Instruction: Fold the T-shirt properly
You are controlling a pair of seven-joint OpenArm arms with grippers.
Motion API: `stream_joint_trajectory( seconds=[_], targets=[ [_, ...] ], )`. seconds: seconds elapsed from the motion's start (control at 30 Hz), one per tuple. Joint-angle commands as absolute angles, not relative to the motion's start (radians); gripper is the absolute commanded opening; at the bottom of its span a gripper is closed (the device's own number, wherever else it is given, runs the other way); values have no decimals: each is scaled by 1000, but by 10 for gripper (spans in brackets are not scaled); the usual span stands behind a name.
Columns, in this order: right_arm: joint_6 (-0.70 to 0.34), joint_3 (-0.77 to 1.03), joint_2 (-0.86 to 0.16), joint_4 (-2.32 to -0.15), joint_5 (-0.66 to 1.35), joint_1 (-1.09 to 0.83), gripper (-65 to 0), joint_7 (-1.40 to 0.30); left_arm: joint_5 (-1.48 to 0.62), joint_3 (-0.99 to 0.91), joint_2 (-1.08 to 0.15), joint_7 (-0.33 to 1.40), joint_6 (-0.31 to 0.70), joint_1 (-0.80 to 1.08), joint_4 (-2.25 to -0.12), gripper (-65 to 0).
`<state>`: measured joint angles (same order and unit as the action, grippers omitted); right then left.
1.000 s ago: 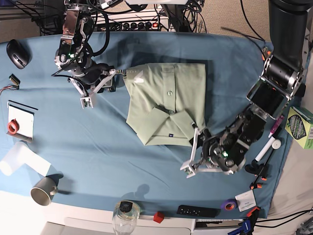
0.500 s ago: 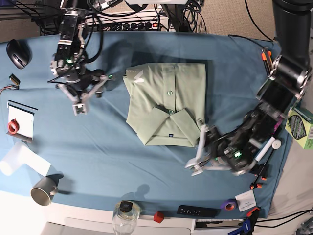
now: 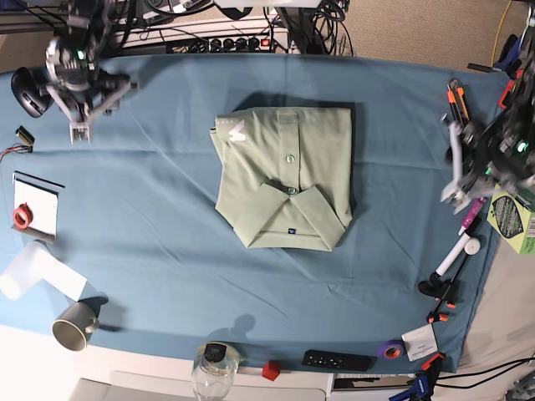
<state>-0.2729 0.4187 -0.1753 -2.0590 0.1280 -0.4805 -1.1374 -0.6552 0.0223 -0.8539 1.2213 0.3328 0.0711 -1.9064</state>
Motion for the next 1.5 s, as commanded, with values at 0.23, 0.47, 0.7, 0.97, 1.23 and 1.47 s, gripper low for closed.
stream_joint_trajectory(
  seconds=[0.23, 0.47, 0.7, 0.97, 1.23, 1.47],
  targets=[
    [-271, 480, -185, -2246, 142, -732, -390, -1136, -641, -310, -829, 1213, 310, 503, -2067, -472],
    [-272, 479, -185, -2277, 242, -914, -390, -1149, -641, -469, -656, 1212, 284, 883, -2211, -472],
    [-280, 479, -185, -2257, 280, -972, -390, -1123, -666, -452, -538, 1108, 289, 1066, -2137, -472],
    [-280, 470, -186, -1883, 280, -852, -390, -967, -589, -221, -482, 752, 340, 950, -1763, -472],
    [-323, 470, -192, -1197, 280, -538, -390, -789, -357, 17, -352, 497, 332, 593, -1260, -472],
    [-337, 470, -198, -571, 202, -252, -390, -480, -237, 164, -261, 283, 220, 322, -801, -472]
  ],
)
